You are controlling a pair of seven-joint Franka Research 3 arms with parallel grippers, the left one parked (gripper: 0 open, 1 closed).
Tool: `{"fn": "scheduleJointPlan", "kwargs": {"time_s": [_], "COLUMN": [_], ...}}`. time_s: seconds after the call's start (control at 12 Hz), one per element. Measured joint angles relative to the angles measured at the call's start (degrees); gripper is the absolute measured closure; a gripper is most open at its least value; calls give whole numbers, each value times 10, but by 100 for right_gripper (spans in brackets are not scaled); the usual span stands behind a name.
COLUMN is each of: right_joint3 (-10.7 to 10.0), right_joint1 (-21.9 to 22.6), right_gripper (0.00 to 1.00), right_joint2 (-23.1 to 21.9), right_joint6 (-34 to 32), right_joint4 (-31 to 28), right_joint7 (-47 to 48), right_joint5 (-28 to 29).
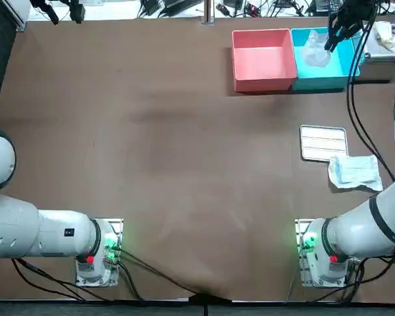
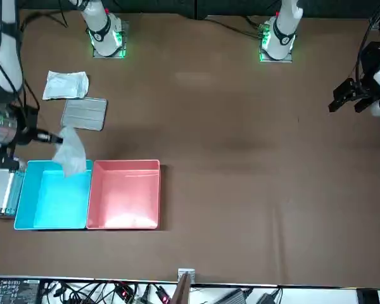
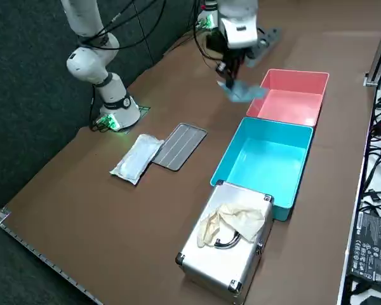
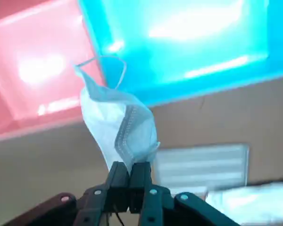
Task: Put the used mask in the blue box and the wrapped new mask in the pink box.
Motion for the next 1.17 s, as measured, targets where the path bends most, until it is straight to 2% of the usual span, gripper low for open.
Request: {"fn": "scheduleJointPlan", "kwargs": {"time_s": [0.42, 0.5, 0.75, 0.92, 1.17], "right_joint3": [0, 0, 0, 0, 1], "right_joint1": [-34, -40, -39, -39, -32], "right_gripper": [99, 96, 90, 72, 38], "right_joint2": [89, 124, 164, 173, 166], "right_joint6": [120, 168, 209, 214, 194], "right_joint4": [35, 38, 43, 48, 62], "right_joint7": [2, 2, 2, 2, 2], "right_joint5": [-9, -9, -11, -28, -82]}}
